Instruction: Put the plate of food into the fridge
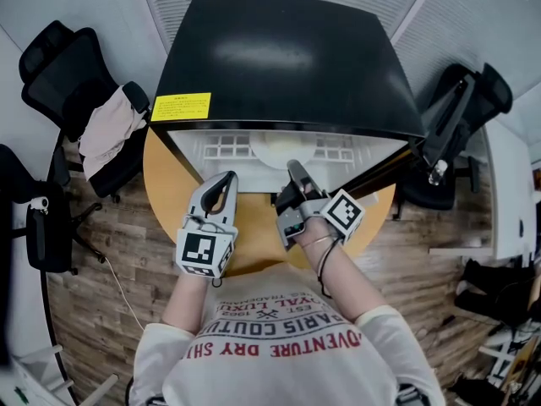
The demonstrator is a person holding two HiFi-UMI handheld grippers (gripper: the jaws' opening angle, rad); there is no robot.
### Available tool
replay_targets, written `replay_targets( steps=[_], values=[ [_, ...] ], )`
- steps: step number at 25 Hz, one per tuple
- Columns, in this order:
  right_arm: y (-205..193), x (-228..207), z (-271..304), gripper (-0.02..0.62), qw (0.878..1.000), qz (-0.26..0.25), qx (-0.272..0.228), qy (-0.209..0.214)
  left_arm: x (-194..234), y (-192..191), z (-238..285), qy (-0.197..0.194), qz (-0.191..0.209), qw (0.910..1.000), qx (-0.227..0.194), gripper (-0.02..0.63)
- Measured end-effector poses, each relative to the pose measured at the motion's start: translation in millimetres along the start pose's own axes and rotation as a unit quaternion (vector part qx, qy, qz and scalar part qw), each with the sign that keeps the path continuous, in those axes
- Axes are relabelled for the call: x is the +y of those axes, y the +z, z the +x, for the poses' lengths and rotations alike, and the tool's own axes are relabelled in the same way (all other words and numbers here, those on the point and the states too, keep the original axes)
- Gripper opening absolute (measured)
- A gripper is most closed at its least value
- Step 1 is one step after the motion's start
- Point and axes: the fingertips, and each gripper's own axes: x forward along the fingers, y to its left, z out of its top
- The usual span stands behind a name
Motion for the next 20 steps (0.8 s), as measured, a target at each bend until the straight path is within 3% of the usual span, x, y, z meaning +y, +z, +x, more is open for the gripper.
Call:
replay_targets(
  steps=[9, 14, 20],
  values=[
    [0, -16, 5, 0.218, 0.999, -0.027, 0.003, -0.034, -1, -2, 0, -0.003, -0.002, 1.0000, 0.003, 0.034],
    [-1, -15, 9, 0.224, 0.998, -0.044, 0.010, -0.035, 2, -3, -2, -0.001, -0.004, 1.0000, 0.003, 0.034],
    [-13, 3, 6, 0.224, 0.997, -0.074, 0.021, -0.008, 1, -1, -5, -0.007, -0.014, 0.9999, -0.002, 0.034]
  ],
)
